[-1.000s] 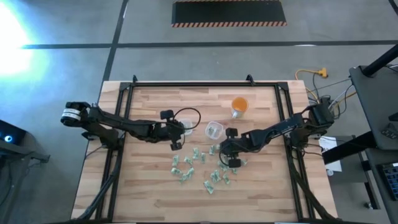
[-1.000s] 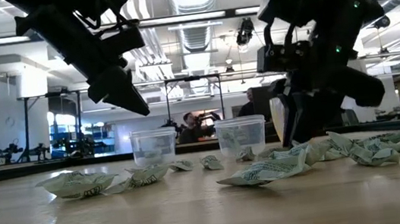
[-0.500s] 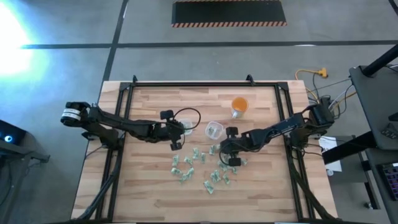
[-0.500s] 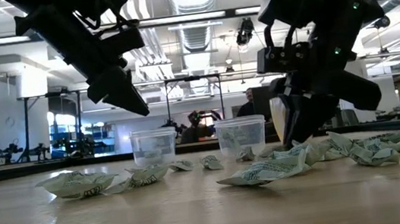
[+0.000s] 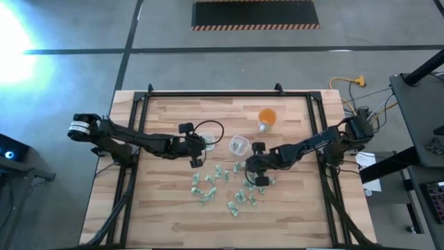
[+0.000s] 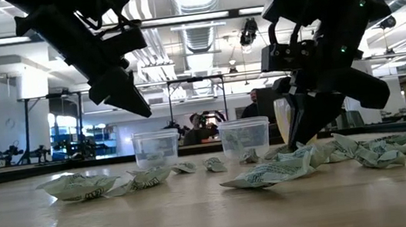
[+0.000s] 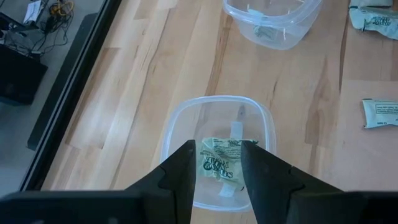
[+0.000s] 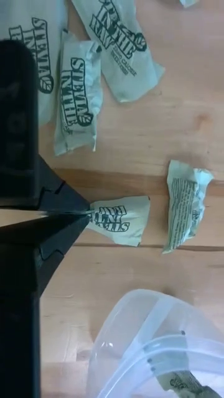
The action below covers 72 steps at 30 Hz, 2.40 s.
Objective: Pick and place items into bin
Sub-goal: Put the white stevia packet into the right transparent bin
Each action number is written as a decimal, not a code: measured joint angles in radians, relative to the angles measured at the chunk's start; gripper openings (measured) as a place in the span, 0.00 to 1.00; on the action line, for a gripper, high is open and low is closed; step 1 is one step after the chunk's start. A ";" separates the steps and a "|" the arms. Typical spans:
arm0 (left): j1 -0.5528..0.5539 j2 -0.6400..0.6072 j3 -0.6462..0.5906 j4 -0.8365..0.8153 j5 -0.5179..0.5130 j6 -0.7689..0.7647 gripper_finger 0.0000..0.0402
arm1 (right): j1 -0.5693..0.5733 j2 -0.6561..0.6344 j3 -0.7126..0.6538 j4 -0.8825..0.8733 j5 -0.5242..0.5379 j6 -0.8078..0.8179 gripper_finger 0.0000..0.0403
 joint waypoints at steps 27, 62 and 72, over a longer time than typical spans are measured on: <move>0.000 0.000 0.000 0.006 -0.001 0.000 0.28 | -0.045 -0.155 0.001 0.146 0.268 -0.217 0.02; 0.000 0.000 0.003 0.005 0.000 0.001 0.28 | -0.168 -0.060 0.001 0.241 0.136 -0.216 0.02; 0.000 0.000 0.003 0.005 -0.001 0.001 0.28 | -0.188 -0.063 0.001 0.140 0.137 -0.171 0.08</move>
